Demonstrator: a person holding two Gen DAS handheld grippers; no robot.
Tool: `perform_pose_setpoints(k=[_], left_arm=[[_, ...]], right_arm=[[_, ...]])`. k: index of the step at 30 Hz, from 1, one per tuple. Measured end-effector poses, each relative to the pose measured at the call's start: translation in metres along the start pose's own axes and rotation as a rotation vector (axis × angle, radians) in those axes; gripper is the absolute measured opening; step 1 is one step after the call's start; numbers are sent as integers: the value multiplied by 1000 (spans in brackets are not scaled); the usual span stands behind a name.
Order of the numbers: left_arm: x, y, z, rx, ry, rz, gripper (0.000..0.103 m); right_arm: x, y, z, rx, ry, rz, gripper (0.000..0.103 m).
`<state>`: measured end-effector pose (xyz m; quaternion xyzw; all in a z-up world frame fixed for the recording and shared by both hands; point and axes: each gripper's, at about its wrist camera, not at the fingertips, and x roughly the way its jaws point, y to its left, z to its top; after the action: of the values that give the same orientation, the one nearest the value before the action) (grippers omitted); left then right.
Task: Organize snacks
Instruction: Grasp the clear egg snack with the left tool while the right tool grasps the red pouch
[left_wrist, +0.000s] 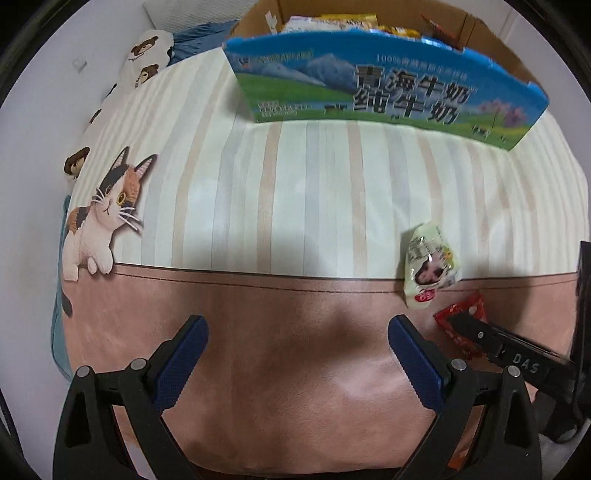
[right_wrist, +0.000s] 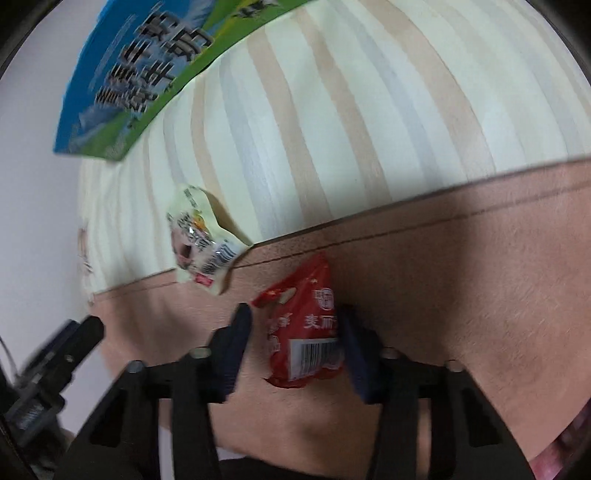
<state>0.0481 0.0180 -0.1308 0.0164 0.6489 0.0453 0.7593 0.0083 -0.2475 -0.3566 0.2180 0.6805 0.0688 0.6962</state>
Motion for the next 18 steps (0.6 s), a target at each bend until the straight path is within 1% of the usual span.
perform_pose_setpoints(k=[3, 4, 7, 9, 11, 12, 13, 14, 15, 16, 18], left_arm=[[3, -8, 4, 17, 11, -6, 100], [5, -13, 7, 20, 17, -22, 100], [17, -29, 19, 18, 64, -99, 100], [30, -44, 27, 22, 111, -143, 100], [49, -60, 35, 26, 175, -205, 100], [56, -67, 37, 22, 195, -233, 98], [60, -71, 38, 17, 202, -264, 90], [65, -74, 39, 8, 205, -268, 60], [69, -77, 39, 3, 218, -275, 45], [72, -78, 38, -4, 226, -291, 43], [70, -79, 34, 2, 216, -284, 41]], right_arm=[[-11, -1, -4, -35, -44, -28, 38], [-16, -3, -5, -42, -62, -40, 38], [-35, -14, -2, -26, -101, -54, 38], [-45, -24, 2, -13, -115, -59, 38], [-48, -32, 3, 3, -116, -61, 38], [-47, -36, 4, 15, -115, -58, 38], [-46, -37, 8, 20, -106, -54, 38], [-46, -40, 11, 26, -105, -51, 38], [-45, -42, 12, 37, -105, -48, 38], [-43, -43, 12, 40, -103, -48, 38], [-41, -44, 12, 42, -102, -49, 38]])
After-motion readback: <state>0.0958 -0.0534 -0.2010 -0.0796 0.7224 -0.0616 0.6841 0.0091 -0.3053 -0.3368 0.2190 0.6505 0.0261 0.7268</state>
